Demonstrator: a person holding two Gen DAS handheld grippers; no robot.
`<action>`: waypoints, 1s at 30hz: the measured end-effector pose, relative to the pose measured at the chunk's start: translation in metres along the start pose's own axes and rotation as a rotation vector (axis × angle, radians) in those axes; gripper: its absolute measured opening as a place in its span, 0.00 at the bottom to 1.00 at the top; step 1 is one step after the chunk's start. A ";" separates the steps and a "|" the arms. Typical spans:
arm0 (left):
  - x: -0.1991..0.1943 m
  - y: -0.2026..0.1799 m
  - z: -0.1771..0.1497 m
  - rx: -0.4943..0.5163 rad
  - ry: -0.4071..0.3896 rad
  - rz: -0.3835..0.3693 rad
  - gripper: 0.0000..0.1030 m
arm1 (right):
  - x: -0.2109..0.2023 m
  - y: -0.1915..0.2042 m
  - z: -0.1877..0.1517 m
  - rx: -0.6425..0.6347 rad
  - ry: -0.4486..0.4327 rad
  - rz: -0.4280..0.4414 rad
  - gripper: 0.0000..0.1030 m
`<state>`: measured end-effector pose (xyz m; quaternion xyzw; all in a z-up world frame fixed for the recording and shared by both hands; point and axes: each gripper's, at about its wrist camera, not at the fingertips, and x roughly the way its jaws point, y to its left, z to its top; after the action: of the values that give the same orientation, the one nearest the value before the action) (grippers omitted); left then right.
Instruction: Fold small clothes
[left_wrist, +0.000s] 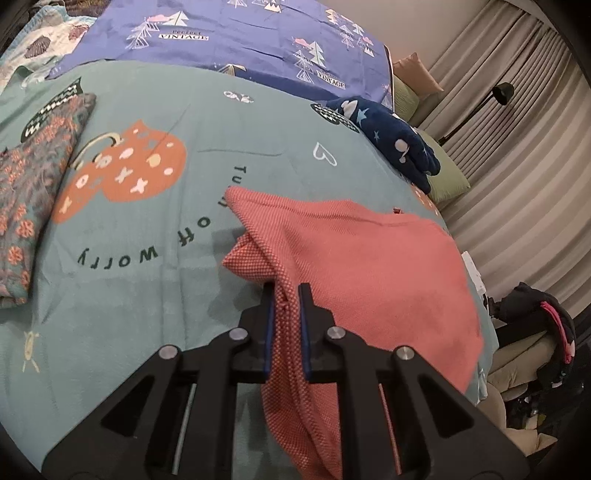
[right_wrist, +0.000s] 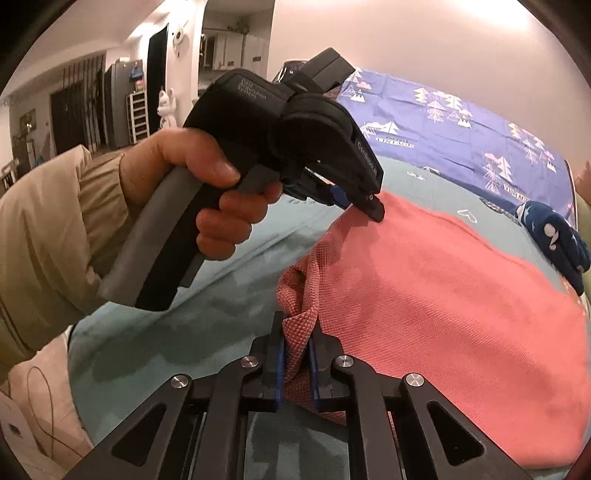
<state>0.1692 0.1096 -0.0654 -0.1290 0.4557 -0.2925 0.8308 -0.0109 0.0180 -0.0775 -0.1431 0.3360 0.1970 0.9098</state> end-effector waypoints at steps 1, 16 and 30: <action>-0.001 -0.002 0.002 0.002 -0.002 0.004 0.12 | -0.004 -0.002 0.001 0.009 -0.009 0.003 0.08; -0.015 -0.071 0.022 0.091 -0.031 0.092 0.12 | -0.061 -0.061 -0.003 0.230 -0.116 0.087 0.08; 0.018 -0.170 0.041 0.214 -0.013 0.134 0.12 | -0.114 -0.144 -0.038 0.456 -0.208 0.084 0.08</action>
<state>0.1483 -0.0389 0.0263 -0.0108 0.4240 -0.2825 0.8604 -0.0460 -0.1536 -0.0104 0.1010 0.2818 0.1674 0.9393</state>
